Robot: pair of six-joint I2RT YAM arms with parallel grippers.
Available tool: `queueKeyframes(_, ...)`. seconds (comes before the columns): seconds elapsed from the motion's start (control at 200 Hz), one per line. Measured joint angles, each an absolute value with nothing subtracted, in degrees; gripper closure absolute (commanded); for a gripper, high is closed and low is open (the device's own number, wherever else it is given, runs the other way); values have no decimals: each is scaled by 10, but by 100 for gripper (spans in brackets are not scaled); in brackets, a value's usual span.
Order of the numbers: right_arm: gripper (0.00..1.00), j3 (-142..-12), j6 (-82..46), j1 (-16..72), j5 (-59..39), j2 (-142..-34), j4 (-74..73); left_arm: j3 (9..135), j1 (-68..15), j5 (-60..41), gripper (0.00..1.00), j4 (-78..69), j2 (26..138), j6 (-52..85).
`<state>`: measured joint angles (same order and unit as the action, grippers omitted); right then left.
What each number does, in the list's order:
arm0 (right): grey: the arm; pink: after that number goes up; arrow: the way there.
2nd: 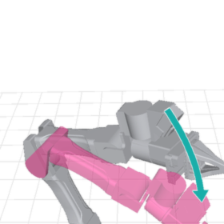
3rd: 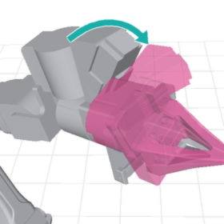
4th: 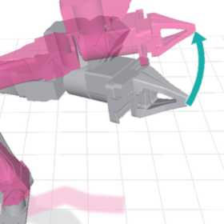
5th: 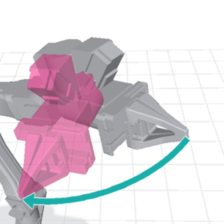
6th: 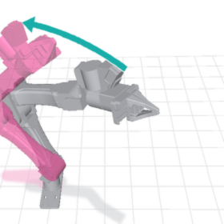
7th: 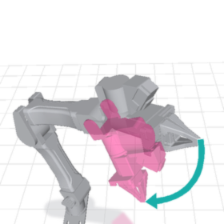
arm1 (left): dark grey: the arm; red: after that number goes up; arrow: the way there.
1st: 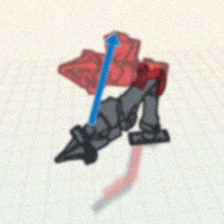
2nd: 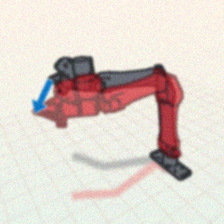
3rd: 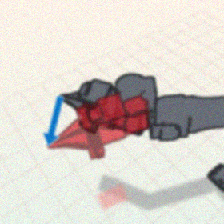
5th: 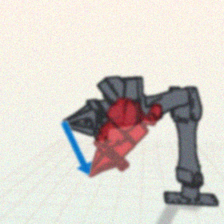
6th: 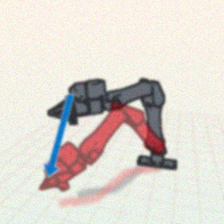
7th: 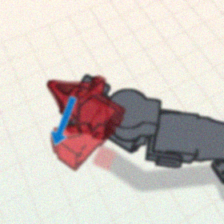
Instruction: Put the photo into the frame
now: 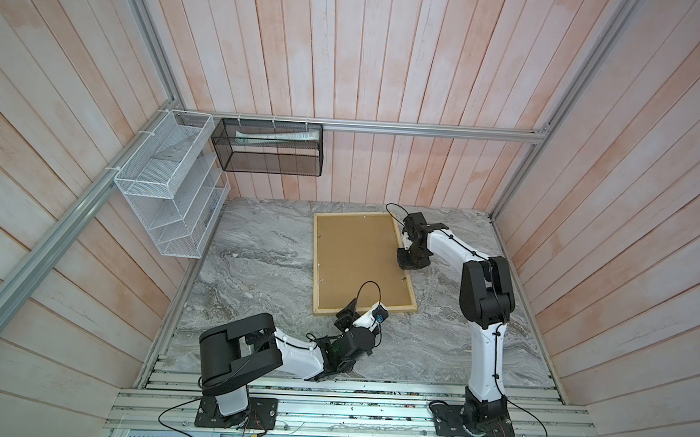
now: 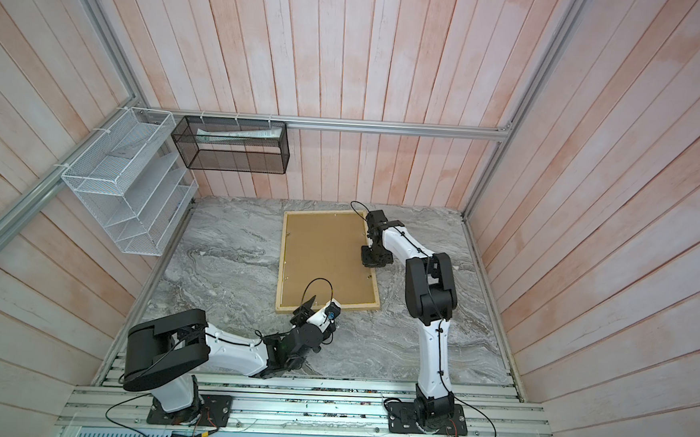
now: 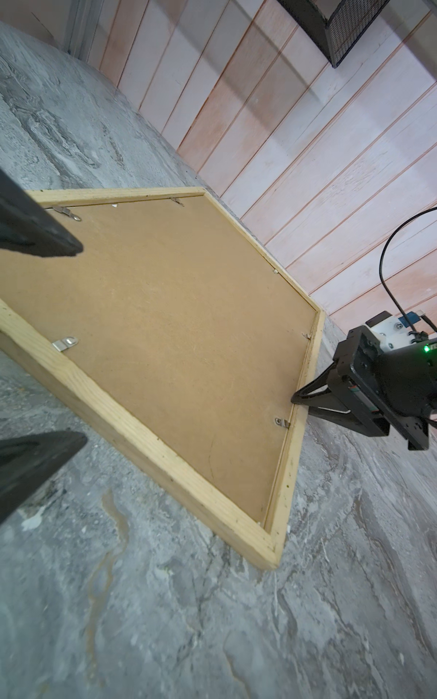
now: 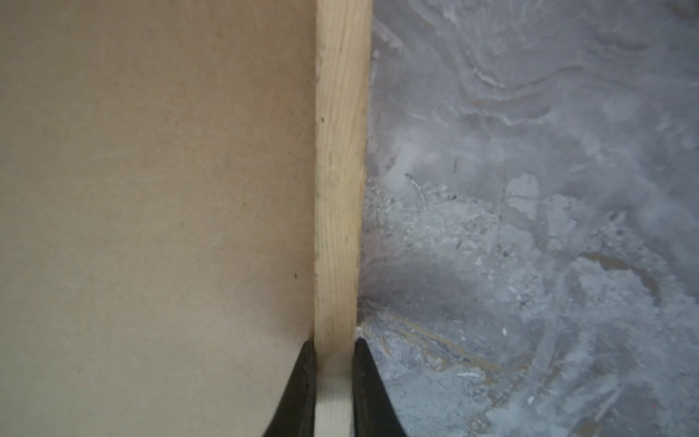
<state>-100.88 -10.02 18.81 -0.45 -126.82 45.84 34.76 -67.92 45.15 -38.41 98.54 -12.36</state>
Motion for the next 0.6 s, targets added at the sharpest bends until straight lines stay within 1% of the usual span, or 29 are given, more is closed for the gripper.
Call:
queueKeyframes(0.255,100,-1027,-101,188,1,-1253,499,347,-678,405,27,-380,986,-124)
queueKeyframes(0.6,100,-1110,-93,202,29,-1214,564,352,-678,395,26,-389,1015,-155)
